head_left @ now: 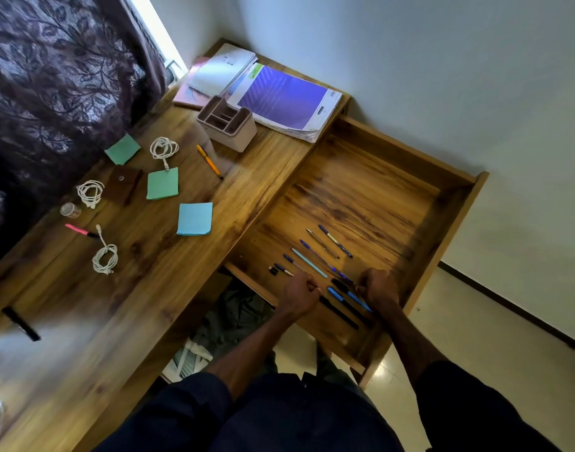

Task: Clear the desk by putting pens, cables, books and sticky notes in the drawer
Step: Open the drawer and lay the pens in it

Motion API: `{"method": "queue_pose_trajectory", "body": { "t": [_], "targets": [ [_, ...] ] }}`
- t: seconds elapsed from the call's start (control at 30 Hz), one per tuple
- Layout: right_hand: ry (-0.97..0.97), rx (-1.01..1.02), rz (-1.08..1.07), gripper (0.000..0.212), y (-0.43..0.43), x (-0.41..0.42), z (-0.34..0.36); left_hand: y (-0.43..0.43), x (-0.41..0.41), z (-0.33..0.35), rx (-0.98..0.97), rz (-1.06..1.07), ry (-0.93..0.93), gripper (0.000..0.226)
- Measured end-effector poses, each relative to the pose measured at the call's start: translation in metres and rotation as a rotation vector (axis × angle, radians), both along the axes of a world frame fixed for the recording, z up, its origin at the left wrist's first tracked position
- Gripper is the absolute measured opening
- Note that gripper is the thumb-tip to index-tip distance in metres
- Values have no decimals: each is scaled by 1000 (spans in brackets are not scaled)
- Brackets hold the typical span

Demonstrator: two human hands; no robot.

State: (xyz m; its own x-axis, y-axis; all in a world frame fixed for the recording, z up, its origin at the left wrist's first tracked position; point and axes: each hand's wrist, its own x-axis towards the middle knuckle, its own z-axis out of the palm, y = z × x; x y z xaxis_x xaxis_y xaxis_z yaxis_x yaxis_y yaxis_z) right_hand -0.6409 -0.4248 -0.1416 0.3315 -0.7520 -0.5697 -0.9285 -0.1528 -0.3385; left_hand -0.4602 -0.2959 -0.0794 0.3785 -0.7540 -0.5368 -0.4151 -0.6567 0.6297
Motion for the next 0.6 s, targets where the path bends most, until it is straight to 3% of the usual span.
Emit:
{"method": "queue_pose_trajectory", "body": {
  "t": [0.6],
  "targets": [
    [-58, 50, -2, 5, 10, 3, -13, 24, 14, 4, -22, 6, 36, 9]
  ]
}}
